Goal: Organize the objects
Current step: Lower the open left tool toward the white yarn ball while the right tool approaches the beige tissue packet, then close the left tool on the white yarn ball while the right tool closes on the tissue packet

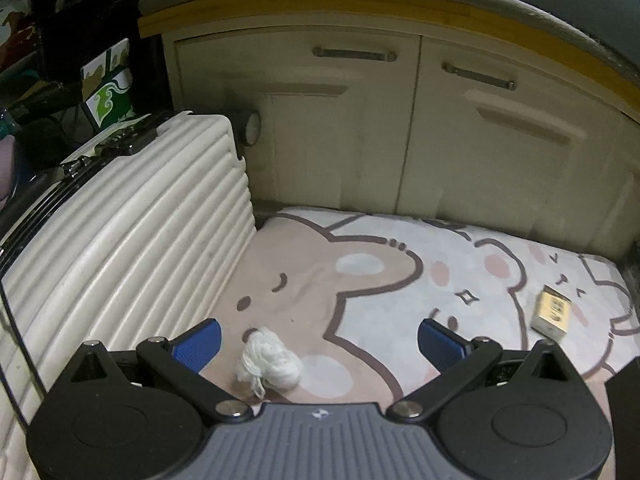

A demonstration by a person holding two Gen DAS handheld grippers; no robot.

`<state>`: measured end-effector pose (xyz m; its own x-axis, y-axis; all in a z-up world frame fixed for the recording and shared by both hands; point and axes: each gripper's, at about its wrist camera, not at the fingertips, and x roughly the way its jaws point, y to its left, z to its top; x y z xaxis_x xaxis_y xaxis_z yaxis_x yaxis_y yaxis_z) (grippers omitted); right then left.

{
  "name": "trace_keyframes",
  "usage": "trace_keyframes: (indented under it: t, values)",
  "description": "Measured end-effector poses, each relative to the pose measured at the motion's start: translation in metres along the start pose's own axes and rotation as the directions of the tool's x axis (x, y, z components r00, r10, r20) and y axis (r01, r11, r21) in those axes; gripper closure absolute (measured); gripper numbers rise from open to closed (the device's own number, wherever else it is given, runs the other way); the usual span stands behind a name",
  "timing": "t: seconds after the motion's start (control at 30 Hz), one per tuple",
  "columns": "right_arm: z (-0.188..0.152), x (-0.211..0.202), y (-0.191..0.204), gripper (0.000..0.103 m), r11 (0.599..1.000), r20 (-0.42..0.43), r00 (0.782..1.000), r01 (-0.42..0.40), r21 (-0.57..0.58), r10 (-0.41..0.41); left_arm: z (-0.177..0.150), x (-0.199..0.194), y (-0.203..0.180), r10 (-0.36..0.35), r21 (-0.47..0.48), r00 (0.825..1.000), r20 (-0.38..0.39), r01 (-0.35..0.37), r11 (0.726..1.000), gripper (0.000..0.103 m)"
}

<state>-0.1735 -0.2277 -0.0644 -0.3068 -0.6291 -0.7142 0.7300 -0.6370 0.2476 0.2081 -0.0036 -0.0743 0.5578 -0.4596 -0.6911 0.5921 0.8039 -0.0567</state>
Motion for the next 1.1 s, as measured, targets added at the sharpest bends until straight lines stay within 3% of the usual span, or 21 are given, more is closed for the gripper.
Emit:
trace_keyframes:
  t: [0.2, 0.37, 0.53, 0.8, 1.1]
  values:
    - [0.006, 0.027, 0.002, 0.0, 1.0, -0.014, 1.0, 0.0, 0.024, 0.001, -0.002, 0.02, 0.013, 0.008, -0.002, 1.0, 0.03, -0.008, 1.0, 0.0]
    - [0.012, 0.052, 0.008, 0.0, 1.0, -0.028, 1.0, 0.004, -0.01, -0.004, -0.005, 0.04, 0.026, 0.015, -0.008, 1.0, 0.019, -0.015, 1.0, 0.0]
    - [0.012, 0.089, 0.003, 0.0, 0.999, -0.08, 0.996, 0.034, 0.035, -0.031, -0.007, 0.059, 0.035, 0.002, -0.061, 1.0, -0.022, -0.003, 0.998, 0.002]
    - [0.007, 0.141, 0.003, 0.0, 0.987, -0.153, 0.986, 0.082, 0.139, -0.06, -0.009, 0.091, 0.044, 0.001, -0.113, 0.995, -0.096, -0.012, 0.994, 0.019]
    - [0.014, 0.182, 0.022, 0.0, 0.962, -0.198, 0.967, 0.196, 0.188, -0.158, -0.021, 0.121, 0.047, 0.0, -0.117, 0.981, -0.195, -0.024, 0.993, 0.033]
